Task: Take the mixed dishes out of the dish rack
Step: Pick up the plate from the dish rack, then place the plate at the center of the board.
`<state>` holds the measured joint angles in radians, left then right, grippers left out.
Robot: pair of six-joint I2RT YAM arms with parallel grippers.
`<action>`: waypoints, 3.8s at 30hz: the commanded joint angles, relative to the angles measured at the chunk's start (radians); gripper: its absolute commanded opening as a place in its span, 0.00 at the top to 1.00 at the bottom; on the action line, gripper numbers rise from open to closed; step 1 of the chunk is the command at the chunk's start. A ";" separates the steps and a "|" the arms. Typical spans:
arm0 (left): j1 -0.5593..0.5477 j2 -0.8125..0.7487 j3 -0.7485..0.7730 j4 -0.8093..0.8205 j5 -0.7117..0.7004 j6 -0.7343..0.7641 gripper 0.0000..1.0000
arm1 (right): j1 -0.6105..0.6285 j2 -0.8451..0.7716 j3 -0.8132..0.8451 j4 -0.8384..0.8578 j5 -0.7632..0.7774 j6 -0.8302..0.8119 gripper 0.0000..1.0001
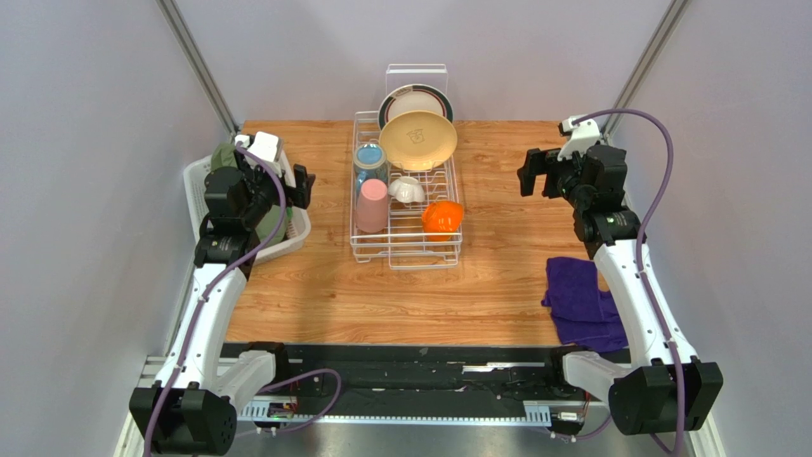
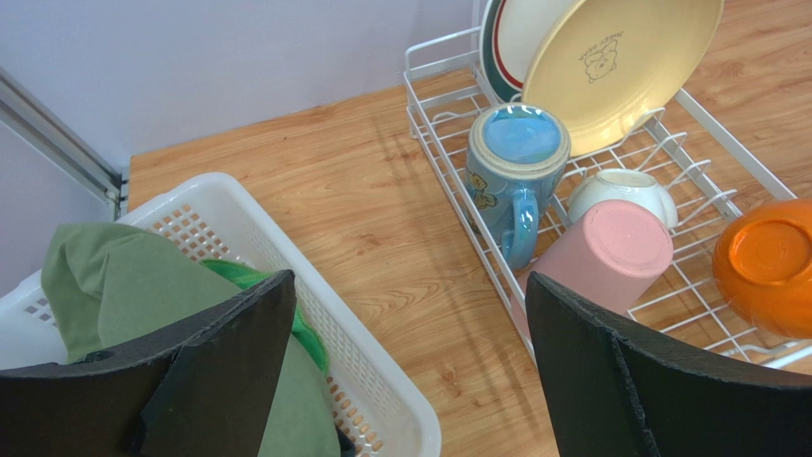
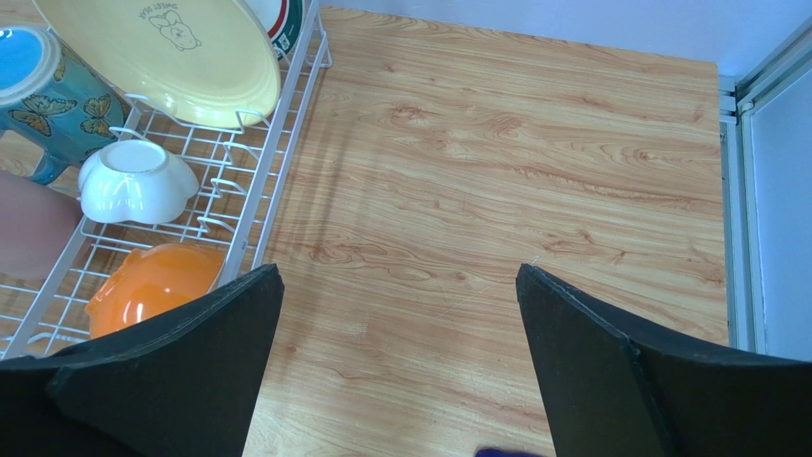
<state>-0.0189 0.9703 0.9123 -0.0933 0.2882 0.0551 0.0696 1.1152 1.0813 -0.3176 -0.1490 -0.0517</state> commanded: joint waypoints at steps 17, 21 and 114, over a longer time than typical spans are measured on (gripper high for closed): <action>0.004 0.053 0.056 0.026 0.041 0.032 0.01 | 0.143 0.192 0.235 0.037 0.022 -0.180 0.01; 0.004 0.097 0.082 0.000 0.065 0.055 0.01 | 0.185 0.319 0.347 0.011 0.052 -0.276 0.04; 0.004 0.090 -0.026 0.109 0.249 0.258 0.01 | -0.117 0.693 0.732 -0.047 -0.291 0.182 1.00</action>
<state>-0.0189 1.0767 0.8619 0.0677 0.5224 0.2886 0.0132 1.8816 1.8858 -0.3481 -0.3733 -0.0227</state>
